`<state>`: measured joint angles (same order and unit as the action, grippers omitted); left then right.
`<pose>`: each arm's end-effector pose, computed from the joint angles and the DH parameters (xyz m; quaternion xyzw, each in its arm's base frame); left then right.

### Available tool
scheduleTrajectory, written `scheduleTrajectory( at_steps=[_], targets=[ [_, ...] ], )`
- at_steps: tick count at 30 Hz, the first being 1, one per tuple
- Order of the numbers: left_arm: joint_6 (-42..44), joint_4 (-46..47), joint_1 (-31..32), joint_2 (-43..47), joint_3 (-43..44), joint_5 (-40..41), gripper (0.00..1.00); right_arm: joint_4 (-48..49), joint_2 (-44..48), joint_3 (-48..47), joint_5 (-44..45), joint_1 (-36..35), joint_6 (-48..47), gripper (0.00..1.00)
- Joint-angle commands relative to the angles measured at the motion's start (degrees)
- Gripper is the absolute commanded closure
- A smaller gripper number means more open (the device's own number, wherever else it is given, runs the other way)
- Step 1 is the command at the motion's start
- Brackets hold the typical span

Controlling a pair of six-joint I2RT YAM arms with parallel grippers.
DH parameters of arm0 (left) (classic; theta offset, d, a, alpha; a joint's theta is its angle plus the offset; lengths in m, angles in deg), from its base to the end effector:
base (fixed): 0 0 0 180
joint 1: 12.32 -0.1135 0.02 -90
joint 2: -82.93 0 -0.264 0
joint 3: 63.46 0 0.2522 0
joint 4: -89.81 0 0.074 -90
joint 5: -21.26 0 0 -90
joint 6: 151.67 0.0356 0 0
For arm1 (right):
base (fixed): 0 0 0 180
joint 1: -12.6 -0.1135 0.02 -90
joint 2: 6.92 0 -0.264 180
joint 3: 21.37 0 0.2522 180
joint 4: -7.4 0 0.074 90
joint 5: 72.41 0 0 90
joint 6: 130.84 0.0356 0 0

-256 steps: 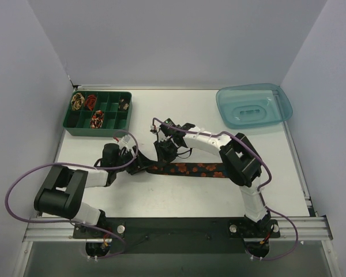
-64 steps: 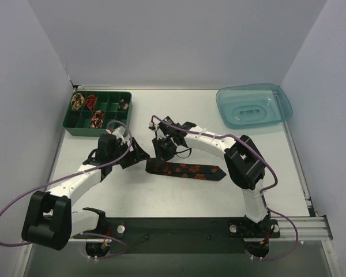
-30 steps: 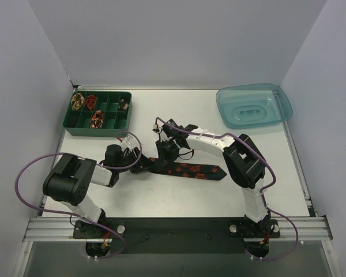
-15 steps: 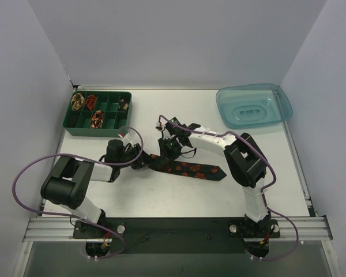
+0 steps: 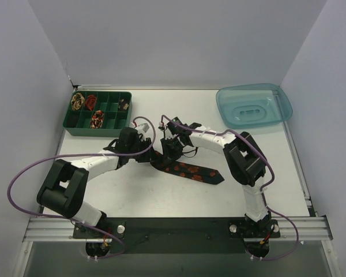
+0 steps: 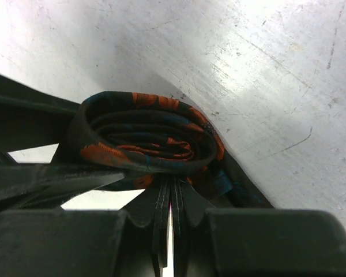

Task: Roll the ties
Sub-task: Roll the tie at the center of the board.

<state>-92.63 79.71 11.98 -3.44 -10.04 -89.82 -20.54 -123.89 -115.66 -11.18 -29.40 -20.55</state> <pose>0.2620 -0.1324 0.1666 0.0204 0.9045 -0.3303 0.2692 0.3149 0.3066 0.1702 -0.2540 0.8799 0.3690 0.1583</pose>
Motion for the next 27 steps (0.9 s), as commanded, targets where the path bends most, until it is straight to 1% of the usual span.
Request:
scheduleTrajectory(
  at_steps=[1,4,9,13,19,23,27],
  targets=[
    [5.55,-9.89,2.60,2.08,6.82,3.76,0.81,-1.91,-3.09,-1.03,2.41,0.07,-0.96,0.97],
    [7.92,-14.72,3.39,1.55,10.43,5.69,0.80,-1.91,-3.53,-0.94,2.32,0.07,-0.96,0.97],
    [10.39,-21.66,6.81,-0.37,15.70,8.68,0.80,-1.91,-4.58,-1.56,2.14,0.07,-0.87,0.97],
    [11.18,-24.57,10.50,-2.40,19.39,12.98,0.80,-1.91,-5.11,-2.00,2.14,-0.01,-0.61,0.97],
    [11.45,-27.74,15.68,-5.56,22.30,18.79,0.80,-2.00,-5.46,-2.17,2.14,-0.01,-0.52,0.97],
    [11.45,-30.72,18.06,-7.32,24.67,24.32,0.80,-1.91,-5.46,-2.09,2.14,-0.01,-0.43,0.97],
    [11.27,-32.14,19.21,-8.55,26.17,27.66,0.80,-1.91,-5.11,-2.09,1.88,-0.01,-0.34,0.97]
  ],
)
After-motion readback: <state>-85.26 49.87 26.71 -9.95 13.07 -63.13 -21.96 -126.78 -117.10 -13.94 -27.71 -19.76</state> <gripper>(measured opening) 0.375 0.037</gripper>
